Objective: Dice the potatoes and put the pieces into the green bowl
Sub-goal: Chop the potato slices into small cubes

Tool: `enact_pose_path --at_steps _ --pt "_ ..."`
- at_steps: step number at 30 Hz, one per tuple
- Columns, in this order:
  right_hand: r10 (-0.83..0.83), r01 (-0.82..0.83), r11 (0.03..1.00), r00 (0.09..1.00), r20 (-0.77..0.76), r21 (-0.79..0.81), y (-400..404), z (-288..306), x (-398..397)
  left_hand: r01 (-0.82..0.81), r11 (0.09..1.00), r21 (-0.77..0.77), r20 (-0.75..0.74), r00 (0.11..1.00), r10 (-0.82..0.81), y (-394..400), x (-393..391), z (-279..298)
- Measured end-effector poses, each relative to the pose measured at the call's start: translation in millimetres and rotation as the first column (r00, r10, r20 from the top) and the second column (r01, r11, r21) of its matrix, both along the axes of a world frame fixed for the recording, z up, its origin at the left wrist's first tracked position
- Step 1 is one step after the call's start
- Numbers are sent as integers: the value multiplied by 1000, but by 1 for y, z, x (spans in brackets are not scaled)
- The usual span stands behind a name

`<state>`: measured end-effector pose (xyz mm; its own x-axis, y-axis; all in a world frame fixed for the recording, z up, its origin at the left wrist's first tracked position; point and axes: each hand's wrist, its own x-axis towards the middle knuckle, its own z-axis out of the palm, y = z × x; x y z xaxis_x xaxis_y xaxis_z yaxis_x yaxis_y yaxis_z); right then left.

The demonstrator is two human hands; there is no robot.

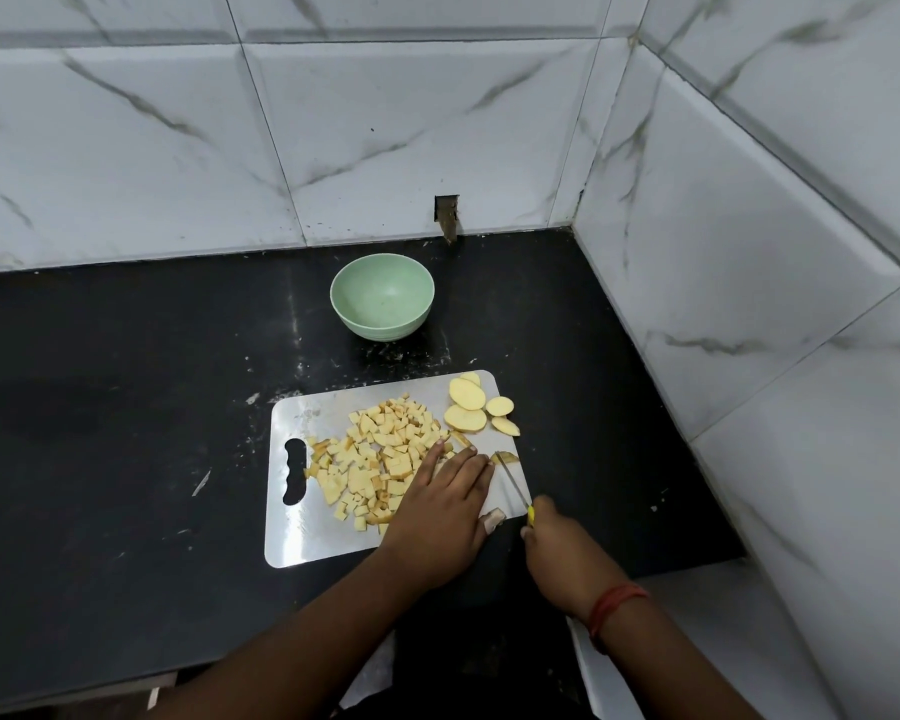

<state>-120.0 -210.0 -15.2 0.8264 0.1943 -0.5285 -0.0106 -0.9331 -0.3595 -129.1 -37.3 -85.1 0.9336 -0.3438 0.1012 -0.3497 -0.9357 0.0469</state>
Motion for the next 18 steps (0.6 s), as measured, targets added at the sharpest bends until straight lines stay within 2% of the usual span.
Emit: enact_pose_path --at_steps 12,18 --pt "60 -61 998 996 -70 -8 5 -3 7 -32 999 -2 -3 999 32 -4 0 2" --pt "34 -34 999 996 -86 11 3 -2 5 -41 999 -7 25 999 41 -7 -1 4"
